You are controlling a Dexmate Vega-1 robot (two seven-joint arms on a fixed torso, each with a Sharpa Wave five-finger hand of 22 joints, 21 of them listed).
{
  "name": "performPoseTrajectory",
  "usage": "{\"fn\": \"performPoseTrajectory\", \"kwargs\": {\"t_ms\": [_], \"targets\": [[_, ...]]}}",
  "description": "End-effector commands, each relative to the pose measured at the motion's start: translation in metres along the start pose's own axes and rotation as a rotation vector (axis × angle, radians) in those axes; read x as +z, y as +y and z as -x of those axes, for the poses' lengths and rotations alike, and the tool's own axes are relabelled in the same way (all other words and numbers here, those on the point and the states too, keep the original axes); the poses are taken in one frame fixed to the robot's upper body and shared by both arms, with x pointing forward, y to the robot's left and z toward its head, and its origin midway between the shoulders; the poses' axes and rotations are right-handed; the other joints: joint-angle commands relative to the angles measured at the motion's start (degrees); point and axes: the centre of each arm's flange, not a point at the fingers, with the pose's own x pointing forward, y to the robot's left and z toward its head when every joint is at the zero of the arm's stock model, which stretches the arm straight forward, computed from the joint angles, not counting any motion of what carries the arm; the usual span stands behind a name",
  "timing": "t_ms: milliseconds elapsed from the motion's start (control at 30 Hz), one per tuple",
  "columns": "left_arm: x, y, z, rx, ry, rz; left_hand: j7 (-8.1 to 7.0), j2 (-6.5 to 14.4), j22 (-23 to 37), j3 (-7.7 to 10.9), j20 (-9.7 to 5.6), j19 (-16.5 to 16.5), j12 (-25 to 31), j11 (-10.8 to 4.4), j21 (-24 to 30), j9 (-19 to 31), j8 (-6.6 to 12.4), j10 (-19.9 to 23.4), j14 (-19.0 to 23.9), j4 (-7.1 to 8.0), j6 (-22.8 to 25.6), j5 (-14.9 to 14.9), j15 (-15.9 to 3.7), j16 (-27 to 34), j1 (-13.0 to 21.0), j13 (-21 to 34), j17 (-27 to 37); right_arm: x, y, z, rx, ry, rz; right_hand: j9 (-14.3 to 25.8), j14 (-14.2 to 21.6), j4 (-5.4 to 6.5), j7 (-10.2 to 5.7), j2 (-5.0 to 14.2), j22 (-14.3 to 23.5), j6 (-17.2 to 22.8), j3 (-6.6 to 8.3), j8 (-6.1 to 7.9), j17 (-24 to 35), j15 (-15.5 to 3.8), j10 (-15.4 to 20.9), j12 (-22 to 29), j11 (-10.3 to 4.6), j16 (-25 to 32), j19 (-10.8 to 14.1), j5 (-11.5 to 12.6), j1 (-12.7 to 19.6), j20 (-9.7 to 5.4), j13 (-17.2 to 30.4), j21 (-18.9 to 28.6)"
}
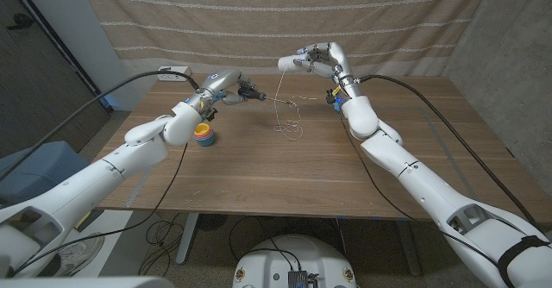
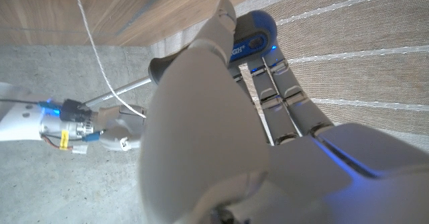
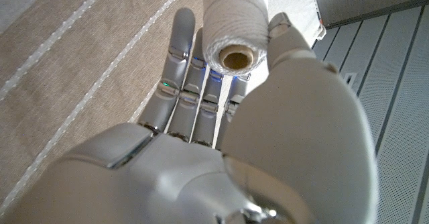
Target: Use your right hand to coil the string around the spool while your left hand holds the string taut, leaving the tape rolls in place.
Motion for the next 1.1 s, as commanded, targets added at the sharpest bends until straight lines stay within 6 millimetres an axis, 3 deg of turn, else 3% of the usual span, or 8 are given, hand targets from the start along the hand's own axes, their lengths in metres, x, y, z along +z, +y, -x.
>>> {"fn": "performPoseTrajectory", "kwargs": {"t_ms": [33,567,867,1100], "targets": [[-0.006,0.017,0.002,0.049,0.016,0.077,5.04,6.24,0.24,2.30,-6.44,0.03,-0.23,-0.04,11.51,0.21,0.31,0.54,6.81,1.93,5.34,0.35,-7.53,0.36,5.69,6.45,9.81,-0.039,-0.021,0.029,-0.080,0.139,0.055,0.31,10.92,0.02,-0.15,13.82,0.03,0.01,-0.08,-0.21,16.37,-15.19,0.01,0.01,-0.12,-0.35,-2.65,0.48,14.00,-7.20,0.35,0.93],[-0.008,0.027,-0.004,0.104,0.025,0.168,5.01,6.11,0.19,2.56,-6.55,-0.38,-0.63,0.04,12.16,0.40,0.12,0.72,7.01,1.94,5.39,0.36,-7.42,0.18,5.60,6.73,10.04,-0.070,-0.018,0.088,-0.082,0.262,0.035,0.50,11.02,0.11,0.01,13.90,-0.24,0.23,-0.32,-0.41,17.13,-15.13,0.07,-0.08,-0.35,-0.98,-3.53,0.45,14.14,-7.15,0.61,2.28],[-0.005,0.027,-0.009,0.140,0.051,0.141,5.00,6.05,0.18,2.69,-6.60,-0.55,-0.82,-0.05,12.49,0.42,-0.01,0.89,7.06,1.93,5.41,0.39,-7.45,0.03,5.59,6.83,10.09,-0.071,-0.013,0.126,-0.023,0.299,-0.045,0.59,11.06,0.18,-0.05,13.97,-0.44,0.14,-0.43,-0.58,17.52,-15.11,0.00,-0.21,-0.33,-1.34,-3.89,0.45,14.20,-7.12,0.71,3.05],[-0.003,0.024,-0.014,0.154,0.075,0.107,4.92,6.01,0.15,2.82,-6.71,-0.70,-1.02,-0.11,12.75,0.49,-0.13,1.07,7.17,1.96,5.35,0.42,-7.63,-0.07,5.49,6.84,10.14,-0.061,-0.015,0.146,0.064,0.290,-0.166,0.67,11.15,0.22,-0.11,13.99,-0.66,0.07,-0.53,-0.70,17.86,-15.11,-0.14,-0.26,-0.55,-1.59,-4.38,0.46,14.24,-7.13,0.96,3.59]]}}
